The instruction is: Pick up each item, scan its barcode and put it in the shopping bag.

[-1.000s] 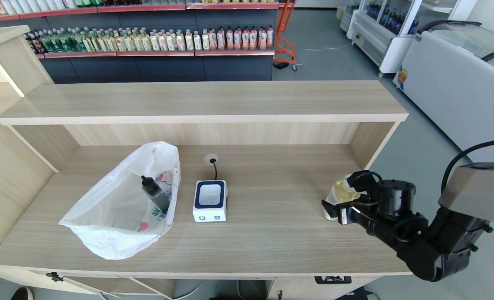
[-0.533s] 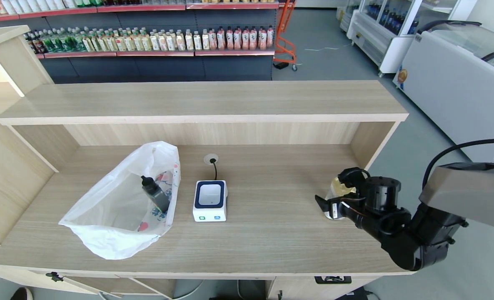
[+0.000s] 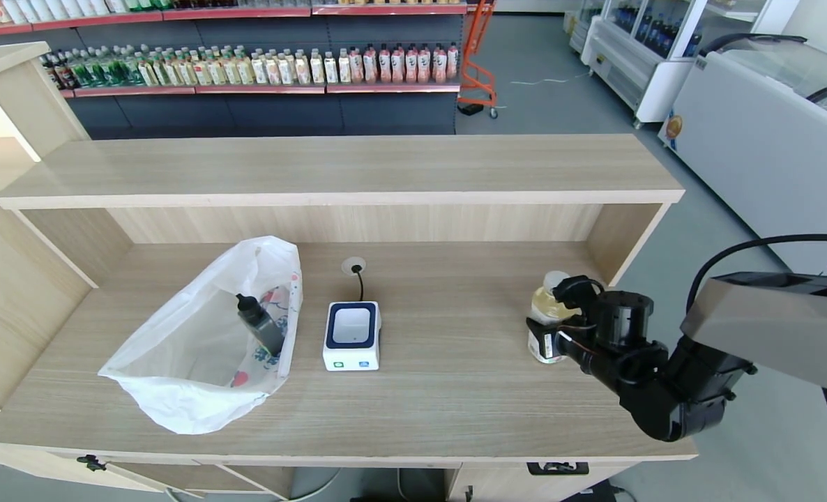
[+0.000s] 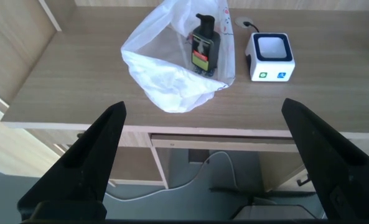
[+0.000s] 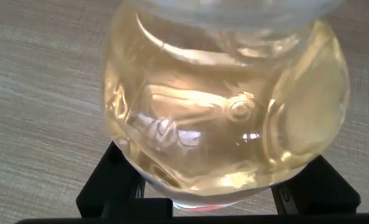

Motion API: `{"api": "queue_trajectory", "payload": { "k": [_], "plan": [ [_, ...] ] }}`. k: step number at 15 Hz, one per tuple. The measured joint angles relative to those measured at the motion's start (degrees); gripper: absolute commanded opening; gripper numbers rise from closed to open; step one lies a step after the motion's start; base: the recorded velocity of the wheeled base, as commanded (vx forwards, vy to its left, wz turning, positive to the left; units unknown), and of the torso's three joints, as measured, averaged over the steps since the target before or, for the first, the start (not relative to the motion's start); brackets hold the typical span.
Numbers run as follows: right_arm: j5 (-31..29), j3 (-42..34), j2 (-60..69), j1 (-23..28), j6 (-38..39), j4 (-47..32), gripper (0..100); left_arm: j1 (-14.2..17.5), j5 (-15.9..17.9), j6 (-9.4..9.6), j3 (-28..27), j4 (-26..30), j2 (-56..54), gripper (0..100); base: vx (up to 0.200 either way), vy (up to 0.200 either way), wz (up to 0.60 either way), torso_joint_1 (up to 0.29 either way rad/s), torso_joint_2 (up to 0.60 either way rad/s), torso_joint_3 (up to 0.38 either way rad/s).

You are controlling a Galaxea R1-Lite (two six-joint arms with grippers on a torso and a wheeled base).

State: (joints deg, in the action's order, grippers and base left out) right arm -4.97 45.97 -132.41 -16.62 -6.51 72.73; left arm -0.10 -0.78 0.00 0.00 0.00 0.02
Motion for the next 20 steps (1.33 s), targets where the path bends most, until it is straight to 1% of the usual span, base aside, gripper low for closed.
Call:
{"api": "queue_trajectory", "payload": {
  "k": [5, 7, 8, 9, 10, 11, 12, 13, 15, 17, 20],
  "plan": [
    [0.4, -1.1, 2.6, -1.0, 1.0, 0.2, 0, 0.0, 0.0, 0.00, 0.0, 0.0, 0.0, 100, 0.000, 0.000, 0.00, 0.000, 0.00, 0.000],
    [1.8, -2.9, 6.3, -1.3, 5.9, -0.3, 0, 0.0, 0.0, 0.00, 0.0, 0.0, 0.0, 100, 0.000, 0.000, 0.00, 0.000, 0.00, 0.000],
    [4.2, -4.2, 9.1, -1.6, 9.2, -1.8, 0, 0.0, 0.0, 0.00, 0.0, 0.0, 0.0, 100, 0.000, 0.000, 0.00, 0.000, 0.00, 0.000],
    [7.6, -6.3, 12.9, -2.0, 12.7, -4.0, 0, 0.0, 0.0, 0.00, 0.0, 0.0, 0.0, 100, 0.000, 0.000, 0.00, 0.000, 0.00, 0.000],
    [12.3, -8.5, 16.9, -2.2, 15.7, -5.8, 0, 0.0, 0.0, 0.00, 0.0, 0.0, 0.0, 100, 0.000, 0.000, 0.00, 0.000, 0.00, 0.000],
    [18.5, -11.3, 21.0, -2.4, 18.5, -6.9, 0, 0.0, 0.0, 0.00, 0.0, 0.0, 0.0, 100, 0.000, 0.000, 0.00, 0.000, 0.00, 0.000],
    [26.7, -14.8, 25.3, -2.8, 21.1, -8.0, 0, 0.0, 0.0, 0.00, 0.0, 0.0, 0.0, 100, 0.000, 0.000, 0.00, 0.000, 0.00, 0.000],
    [31.2, -17.6, 28.5, -3.6, 22.8, -8.8, 0, 0.0, 0.0, 0.02, 0.0, 0.0, 0.0, 100, 0.000, 0.000, 0.00, 0.000, 0.00, 0.000],
    [32.5, -20.0, 32.5, -7.3, 25.4, -9.1, 0, 0.0, 0.0, 0.00, 0.0, 0.0, 0.0, 100, 0.000, 0.000, 0.00, 0.000, 0.00, 0.000],
    [32.8, -20.3, 34.1, -11.1, 28.5, -9.1, 0, 0.0, 0.0, 0.00, 0.0, 0.0, 0.0, 100, 0.000, 0.000, 0.00, 0.000, 0.00, 0.000],
    [32.9, -20.5, 34.8, -14.9, 29.1, -9.0, 0, 0.0, 0.0, 0.00, 0.0, 0.0, 0.0, 100, 0.000, 0.000, 0.00, 0.000, 0.00, 0.000]
  ]
}}
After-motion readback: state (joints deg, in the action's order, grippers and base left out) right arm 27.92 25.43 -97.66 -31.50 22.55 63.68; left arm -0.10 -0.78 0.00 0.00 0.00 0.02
